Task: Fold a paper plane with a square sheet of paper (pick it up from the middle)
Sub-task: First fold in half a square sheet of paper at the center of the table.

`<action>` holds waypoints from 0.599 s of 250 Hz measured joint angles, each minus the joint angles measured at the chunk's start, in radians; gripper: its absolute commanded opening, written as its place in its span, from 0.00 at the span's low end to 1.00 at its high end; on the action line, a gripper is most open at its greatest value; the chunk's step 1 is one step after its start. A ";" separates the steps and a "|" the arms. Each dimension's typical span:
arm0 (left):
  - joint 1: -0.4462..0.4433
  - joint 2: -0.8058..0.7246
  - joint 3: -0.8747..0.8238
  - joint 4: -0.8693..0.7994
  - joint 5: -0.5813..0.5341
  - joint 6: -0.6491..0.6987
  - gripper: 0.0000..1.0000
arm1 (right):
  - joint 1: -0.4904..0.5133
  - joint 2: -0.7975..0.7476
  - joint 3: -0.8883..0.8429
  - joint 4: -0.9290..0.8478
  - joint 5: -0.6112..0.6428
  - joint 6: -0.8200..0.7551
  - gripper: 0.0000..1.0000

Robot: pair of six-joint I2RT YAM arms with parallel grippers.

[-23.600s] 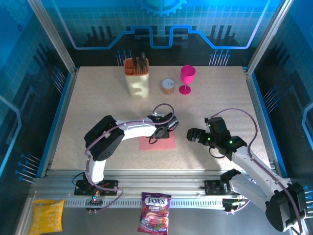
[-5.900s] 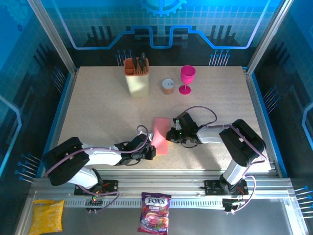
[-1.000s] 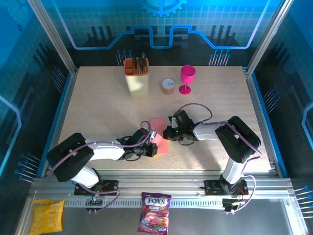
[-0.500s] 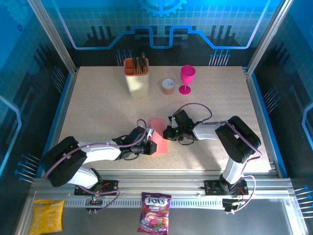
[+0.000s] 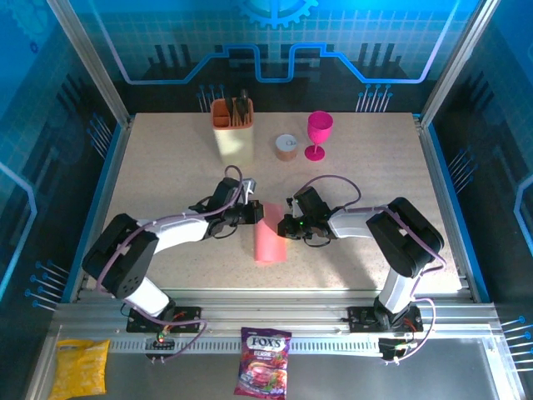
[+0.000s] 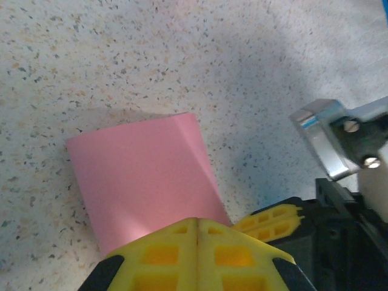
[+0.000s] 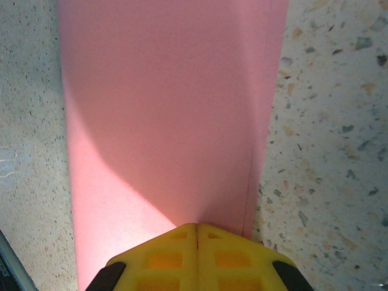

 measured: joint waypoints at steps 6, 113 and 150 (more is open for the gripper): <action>0.000 0.011 0.005 0.000 0.003 0.003 0.03 | 0.000 0.000 0.000 0.000 0.000 0.000 0.00; 0.008 0.068 0.009 0.007 0.014 0.038 0.02 | 0.000 0.008 0.000 0.016 -0.007 0.000 0.00; 0.019 0.093 0.012 0.012 0.014 0.048 0.02 | 0.000 0.010 0.000 0.019 -0.008 0.000 0.00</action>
